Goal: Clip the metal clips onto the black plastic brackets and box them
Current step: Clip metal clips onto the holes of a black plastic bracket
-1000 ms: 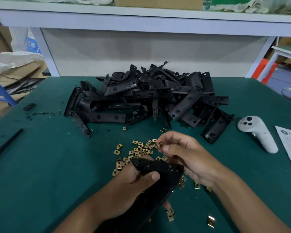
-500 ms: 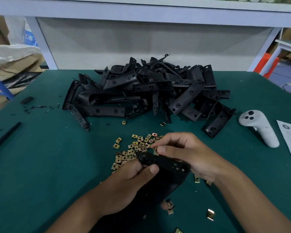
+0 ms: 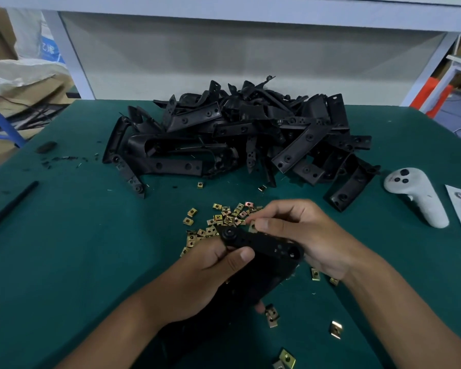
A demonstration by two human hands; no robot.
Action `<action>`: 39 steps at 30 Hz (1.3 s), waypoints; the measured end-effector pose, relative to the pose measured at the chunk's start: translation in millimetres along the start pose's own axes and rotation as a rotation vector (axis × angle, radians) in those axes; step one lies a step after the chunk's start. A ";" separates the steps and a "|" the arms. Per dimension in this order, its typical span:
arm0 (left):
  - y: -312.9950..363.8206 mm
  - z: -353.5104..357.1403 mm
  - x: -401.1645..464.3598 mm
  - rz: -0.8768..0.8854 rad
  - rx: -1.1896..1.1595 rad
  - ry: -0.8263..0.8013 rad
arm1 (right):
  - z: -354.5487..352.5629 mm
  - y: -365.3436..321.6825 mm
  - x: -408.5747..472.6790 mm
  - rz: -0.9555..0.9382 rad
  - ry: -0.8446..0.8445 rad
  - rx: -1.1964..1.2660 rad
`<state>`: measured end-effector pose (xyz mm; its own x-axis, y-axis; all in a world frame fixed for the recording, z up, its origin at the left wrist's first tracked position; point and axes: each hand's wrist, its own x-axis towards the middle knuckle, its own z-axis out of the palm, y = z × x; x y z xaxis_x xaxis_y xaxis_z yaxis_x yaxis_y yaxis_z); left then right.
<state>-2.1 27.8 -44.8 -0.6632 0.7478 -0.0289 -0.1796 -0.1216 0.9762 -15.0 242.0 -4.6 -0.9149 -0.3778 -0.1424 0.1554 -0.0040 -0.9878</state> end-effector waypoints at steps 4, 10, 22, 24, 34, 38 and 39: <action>-0.7 0.6 0.4 0.027 0.030 -0.014 | 0.8 1.2 0.8 -0.002 0.001 0.014; -1.1 1.7 0.6 0.030 0.040 0.005 | 0.8 2.5 1.5 -0.015 -0.002 -0.032; -9.6 -0.1 0.7 -0.004 0.052 0.010 | -5.3 -0.3 -2.6 -0.008 -0.052 -0.166; -10.6 -1.1 1.8 0.017 0.038 0.006 | -4.6 0.4 -1.9 -0.021 -0.039 -0.225; -6.4 -1.5 3.3 0.078 -0.028 -0.010 | -2.7 2.4 -3.1 -0.088 -0.056 -0.229; -6.2 -4.0 2.9 0.094 0.007 0.030 | -5.4 5.9 -3.3 -0.128 -0.053 -0.241; -5.9 -4.3 3.0 0.097 0.020 0.033 | -5.6 6.0 -3.7 -0.146 -0.059 -0.254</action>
<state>-6.1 27.9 -51.6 -0.7007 0.7110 0.0589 -0.0995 -0.1792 0.9788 -12.8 248.6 -10.4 -0.8961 -0.4438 -0.0012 -0.0810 0.1663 -0.9827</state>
